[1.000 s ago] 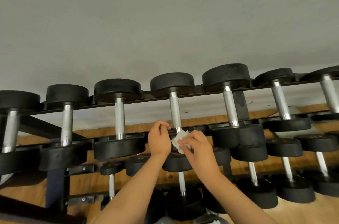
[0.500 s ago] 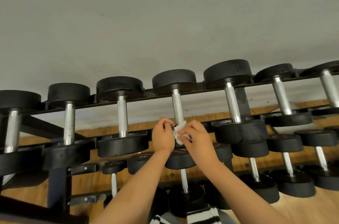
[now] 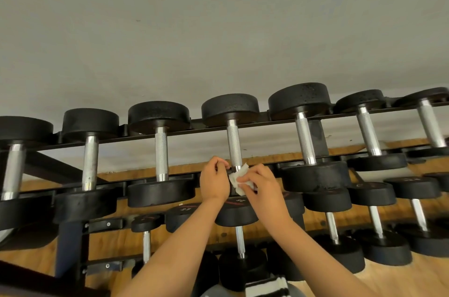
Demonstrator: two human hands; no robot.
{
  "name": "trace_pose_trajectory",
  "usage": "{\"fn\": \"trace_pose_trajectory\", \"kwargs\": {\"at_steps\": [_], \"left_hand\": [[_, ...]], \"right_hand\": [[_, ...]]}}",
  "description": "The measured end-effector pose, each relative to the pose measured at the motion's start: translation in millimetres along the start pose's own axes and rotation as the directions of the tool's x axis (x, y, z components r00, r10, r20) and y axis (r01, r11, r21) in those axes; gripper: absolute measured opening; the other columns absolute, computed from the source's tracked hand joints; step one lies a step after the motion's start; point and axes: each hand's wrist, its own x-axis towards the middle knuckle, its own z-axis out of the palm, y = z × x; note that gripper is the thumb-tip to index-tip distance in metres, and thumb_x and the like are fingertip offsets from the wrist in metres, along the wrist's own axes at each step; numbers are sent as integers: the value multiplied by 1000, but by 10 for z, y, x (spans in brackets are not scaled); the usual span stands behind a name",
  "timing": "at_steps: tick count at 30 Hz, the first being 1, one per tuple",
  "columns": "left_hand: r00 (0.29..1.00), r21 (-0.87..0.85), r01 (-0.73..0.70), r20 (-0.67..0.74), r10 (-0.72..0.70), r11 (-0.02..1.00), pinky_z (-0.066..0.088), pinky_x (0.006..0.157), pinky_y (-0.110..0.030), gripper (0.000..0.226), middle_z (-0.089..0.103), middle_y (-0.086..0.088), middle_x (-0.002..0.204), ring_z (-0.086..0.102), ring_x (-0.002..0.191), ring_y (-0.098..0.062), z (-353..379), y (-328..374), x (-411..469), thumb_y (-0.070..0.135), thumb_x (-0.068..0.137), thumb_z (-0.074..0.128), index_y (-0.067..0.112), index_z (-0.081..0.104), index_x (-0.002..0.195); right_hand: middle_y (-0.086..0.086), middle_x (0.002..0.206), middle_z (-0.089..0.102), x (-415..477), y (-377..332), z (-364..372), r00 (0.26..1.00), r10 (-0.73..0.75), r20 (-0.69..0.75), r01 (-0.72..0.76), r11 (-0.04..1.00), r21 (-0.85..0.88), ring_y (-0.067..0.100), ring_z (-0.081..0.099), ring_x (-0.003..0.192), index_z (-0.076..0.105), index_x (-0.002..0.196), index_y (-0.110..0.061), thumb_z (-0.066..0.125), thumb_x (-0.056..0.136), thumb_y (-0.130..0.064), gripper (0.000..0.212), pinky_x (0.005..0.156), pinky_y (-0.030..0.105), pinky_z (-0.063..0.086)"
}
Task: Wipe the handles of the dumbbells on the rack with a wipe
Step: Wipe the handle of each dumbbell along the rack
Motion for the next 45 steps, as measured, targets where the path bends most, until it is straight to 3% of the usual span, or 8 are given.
{"fn": "trace_pose_trajectory", "kwargs": {"at_steps": [5, 10, 15, 21, 26, 34, 38, 45], "left_hand": [[1000, 7, 1, 6, -1, 1000, 46, 76, -24, 28, 62, 3, 83, 58, 84, -12, -2, -12, 2, 13, 100, 41, 18, 59, 79], [1000, 21, 11, 14, -12, 1000, 47, 77, -26, 28, 62, 3, 85, 58, 85, -14, -3, -11, 8, 15, 101, 41, 20, 58, 79], [1000, 17, 7, 8, -7, 1000, 48, 78, -26, 29, 61, 4, 83, 59, 85, -14, 0, -16, 13, 13, 100, 41, 20, 59, 78], [1000, 23, -5, 9, 5, 1000, 43, 72, -20, 29, 61, 2, 83, 57, 83, -12, -5, -2, 16, 10, 99, 41, 17, 60, 79], [1000, 13, 3, 13, -3, 1000, 47, 76, -27, 27, 62, 1, 83, 59, 84, -15, -2, -27, 28, 11, 98, 41, 15, 61, 79], [1000, 21, 12, 15, -12, 1000, 43, 71, -22, 27, 61, 1, 83, 58, 83, -13, 0, -14, 23, 12, 99, 41, 15, 61, 80], [999, 0, 24, 23, -24, 1000, 49, 74, -26, 27, 61, 1, 83, 59, 83, -15, -10, -17, 25, 12, 99, 41, 16, 60, 79], [1000, 16, 22, 12, -23, 1000, 39, 69, -17, 27, 62, -1, 86, 57, 84, -13, -5, 1, 19, 11, 99, 40, 10, 62, 82]], "right_hand": [[-6, 98, 53, -47, 35, -48, 1000, 10, 19, -11, 999, 35, 9, 53, 98, 70, 91, -12, 72, 82, -4, 12, 86, 12, 41], [-2, 99, 55, 72, 32, -107, 1000, -23, 14, 23, 1000, 17, 10, 53, 98, 70, 92, -10, 72, 82, -4, 12, 86, 9, 42], [-7, 101, 54, -162, 85, -90, 998, 48, 30, -49, 998, 28, 10, 54, 101, 69, 91, -13, 72, 82, -4, 13, 86, 7, 40], [-8, 100, 54, 125, 29, -149, 999, 26, 42, -28, 998, 56, 5, 52, 100, 69, 92, -14, 70, 85, -6, 11, 87, 5, 39], [-21, 98, 48, -119, 79, -118, 998, 54, 36, -56, 997, 61, 2, 51, 100, 68, 88, -18, 71, 83, -5, 14, 87, 3, 38], [-11, 96, 52, 105, 46, -173, 997, 67, 29, -69, 995, 75, 4, 53, 96, 68, 90, -16, 69, 85, -6, 11, 85, 5, 40], [-15, 96, 51, -75, 108, -179, 992, 109, 66, -114, 990, 81, 3, 54, 96, 68, 90, -17, 69, 86, -7, 10, 85, 14, 45], [-6, 97, 53, 152, 71, -218, 995, 89, 37, -92, 994, 63, 9, 55, 93, 68, 91, -14, 68, 86, -7, 8, 84, 17, 46]]}}
